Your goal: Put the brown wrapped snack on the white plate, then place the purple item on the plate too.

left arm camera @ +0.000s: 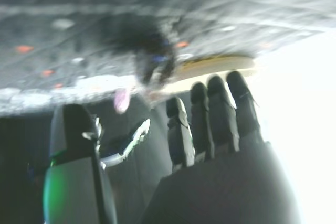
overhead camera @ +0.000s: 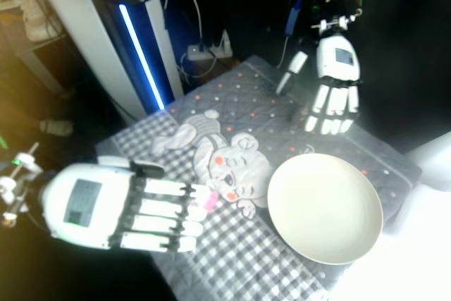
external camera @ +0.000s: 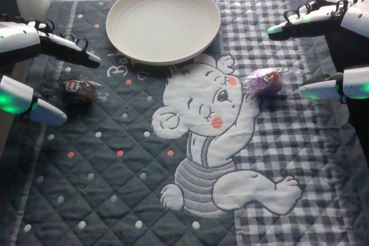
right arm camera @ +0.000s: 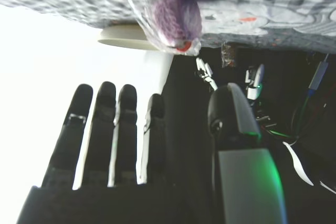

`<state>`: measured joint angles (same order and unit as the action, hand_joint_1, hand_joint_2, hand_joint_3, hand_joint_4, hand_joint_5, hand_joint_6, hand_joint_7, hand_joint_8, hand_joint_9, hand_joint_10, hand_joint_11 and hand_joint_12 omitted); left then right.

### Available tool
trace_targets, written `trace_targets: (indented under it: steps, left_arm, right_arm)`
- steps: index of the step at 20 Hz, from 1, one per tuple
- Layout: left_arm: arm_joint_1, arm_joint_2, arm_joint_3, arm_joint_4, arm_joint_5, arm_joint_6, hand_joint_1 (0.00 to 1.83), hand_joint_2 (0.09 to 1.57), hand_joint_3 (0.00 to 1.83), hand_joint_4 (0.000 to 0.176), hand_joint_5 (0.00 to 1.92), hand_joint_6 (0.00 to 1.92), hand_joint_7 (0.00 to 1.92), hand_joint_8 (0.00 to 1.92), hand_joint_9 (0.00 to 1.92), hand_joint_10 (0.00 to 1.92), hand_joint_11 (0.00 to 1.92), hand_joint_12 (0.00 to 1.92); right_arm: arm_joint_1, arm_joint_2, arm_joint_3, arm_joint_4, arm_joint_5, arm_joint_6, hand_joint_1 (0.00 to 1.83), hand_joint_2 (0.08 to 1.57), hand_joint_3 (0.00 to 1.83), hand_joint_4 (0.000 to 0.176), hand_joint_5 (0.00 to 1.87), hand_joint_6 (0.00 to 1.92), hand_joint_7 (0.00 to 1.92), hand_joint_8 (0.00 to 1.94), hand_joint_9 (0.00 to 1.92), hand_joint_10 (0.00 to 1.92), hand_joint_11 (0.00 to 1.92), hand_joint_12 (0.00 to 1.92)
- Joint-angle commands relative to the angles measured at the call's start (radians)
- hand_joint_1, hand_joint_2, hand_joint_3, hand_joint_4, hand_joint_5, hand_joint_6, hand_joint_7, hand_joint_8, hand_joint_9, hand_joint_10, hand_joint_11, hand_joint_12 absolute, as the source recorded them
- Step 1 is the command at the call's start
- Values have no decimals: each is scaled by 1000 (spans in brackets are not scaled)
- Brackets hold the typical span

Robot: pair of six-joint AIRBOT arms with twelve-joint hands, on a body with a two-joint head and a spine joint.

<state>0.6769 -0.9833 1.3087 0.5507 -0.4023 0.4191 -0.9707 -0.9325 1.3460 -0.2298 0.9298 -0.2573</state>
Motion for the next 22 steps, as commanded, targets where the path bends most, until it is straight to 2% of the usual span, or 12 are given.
trace_targets:
  steps: [1, 2, 4, 6, 7, 9, 10, 11, 16, 18, 20, 22]
  left_arm:
    - [-22, -10, 4, -20, -53, 12, 885, 898, 4, 132, 546, 9, 576, 13, 557, 20, 0, 960]
    - [-29, -13, 7, -20, -45, 18, 855, 962, 11, 125, 613, 11, 698, 20, 662, 42, 0, 1142]
    - [-33, -25, 17, -20, -38, 19, 882, 987, 10, 129, 634, 10, 704, 14, 682, 49, 0, 1265]
    - [-40, -46, 33, -19, -26, 19, 963, 1010, 4, 91, 749, 11, 810, 22, 704, 247, 0, 1523]
    - [-45, -59, 44, -15, -18, 19, 980, 1024, 0, 89, 773, 2, 845, 4, 650, 435, 0, 1566]
    - [-53, -74, 56, -7, -2, 19, 1073, 1037, 0, 65, 865, 8, 907, 11, 622, 558, 0, 1519]
    - [-56, -82, 63, -5, 5, 19, 1210, 1094, 0, 0, 1044, 485, 954, 951, 648, 687, 90, 1602]
    - [-60, -94, 76, -6, 11, 19, 1235, 1113, 2, 0, 1047, 635, 937, 1191, 725, 805, 206, 1641]
    - [-89, -115, 100, -56, -24, 19, 1238, 1114, 3, 0, 1021, 737, 969, 1184, 801, 1094, 409, 1759]
    - [-135, -115, 106, -62, -55, 19, 1261, 1078, 0, 0, 1145, 510, 1033, 1098, 821, 1081, 430, 1588]
    - [-192, -142, 135, -62, -70, 19, 1247, 1095, 3, 0, 1085, 625, 1001, 1136, 819, 1084, 487, 1551]
    - [-239, -195, 190, -97, -70, 38, 1271, 1081, 0, 0, 1160, 427, 1024, 1157, 900, 1244, 581, 1778]
  right_arm:
    - [10, -2, 2, 38, 104, 15, 913, 1045, 0, 21, 493, 2, 454, 0, 381, 1, 91, 557]
    - [10, -2, 1, 36, 104, 16, 928, 1061, 0, 5, 476, 4, 425, 6, 327, 5, 48, 470]
    - [10, -4, 1, 34, 101, 16, 957, 1064, 0, 20, 483, 5, 431, 7, 328, 5, 51, 474]
    - [10, -6, 1, 33, 99, 16, 954, 1059, 1, 26, 503, 0, 472, 0, 397, 1, 64, 677]
    - [10, -6, 1, 32, 98, 17, 974, 1060, 0, 2, 508, 0, 486, 0, 424, 1, 55, 758]
    - [10, -6, 2, 28, 97, 19, 967, 1076, 0, 6, 501, 1, 490, 4, 425, 4, 64, 725]
    - [10, -6, 2, 28, 97, 20, 940, 1078, 1, 21, 502, 1, 486, 1, 423, 2, 71, 729]
    - [10, -6, 1, 28, 97, 22, 951, 1080, 1, 9, 510, 4, 491, 3, 432, 5, 81, 735]
    - [10, -6, 1, 24, 97, 30, 918, 1112, 0, 0, 523, 2, 516, 3, 461, 5, 52, 866]
    - [10, -6, 2, 23, 95, 30, 948, 1113, 0, 0, 518, 0, 505, 0, 446, 0, 48, 810]
    - [10, -10, 3, 23, 95, 30, 962, 1110, 0, 0, 522, 1, 507, 1, 445, 0, 45, 808]
    - [10, -15, 6, 22, 95, 30, 928, 1110, 0, 0, 528, 3, 514, 3, 447, 0, 56, 808]
